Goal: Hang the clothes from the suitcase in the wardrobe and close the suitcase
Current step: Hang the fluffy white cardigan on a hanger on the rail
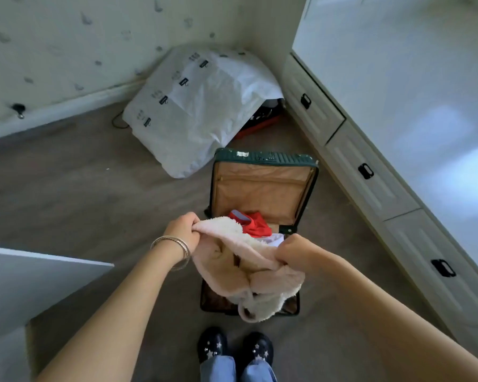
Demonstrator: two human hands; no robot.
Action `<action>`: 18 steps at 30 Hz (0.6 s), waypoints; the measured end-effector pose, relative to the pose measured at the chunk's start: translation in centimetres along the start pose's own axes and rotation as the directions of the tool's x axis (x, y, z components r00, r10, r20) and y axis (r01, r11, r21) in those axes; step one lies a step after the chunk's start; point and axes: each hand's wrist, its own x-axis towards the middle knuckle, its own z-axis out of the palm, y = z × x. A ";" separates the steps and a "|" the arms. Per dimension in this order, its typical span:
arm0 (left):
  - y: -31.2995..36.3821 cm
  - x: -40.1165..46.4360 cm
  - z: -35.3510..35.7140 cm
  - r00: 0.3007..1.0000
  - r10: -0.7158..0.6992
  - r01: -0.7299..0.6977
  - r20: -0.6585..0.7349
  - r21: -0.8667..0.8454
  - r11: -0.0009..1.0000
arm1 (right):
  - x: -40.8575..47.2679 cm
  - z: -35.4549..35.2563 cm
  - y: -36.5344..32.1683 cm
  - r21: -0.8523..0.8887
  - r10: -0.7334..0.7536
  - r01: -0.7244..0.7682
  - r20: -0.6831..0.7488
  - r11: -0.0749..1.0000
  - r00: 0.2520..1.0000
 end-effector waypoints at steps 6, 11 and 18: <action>5.9 -3.0 -7.1 0.990 0.109 -0.119 -0.088 -0.118 0.986 | -7.6 -6.5 -4.2 -0.032 -0.012 0.007 -0.148 0.999 0.989; 10.6 -6.0 -14.3 0.961 0.198 -0.214 -0.191 -0.062 0.975 | -14.3 -10.7 -8.4 -0.265 -0.149 0.106 -0.147 0.958 0.978; 14.7 -12.1 -25.9 0.895 0.277 -0.318 -0.350 -0.064 0.946 | -24.4 -16.5 -15.3 -0.315 -0.289 0.216 -0.206 0.924 0.935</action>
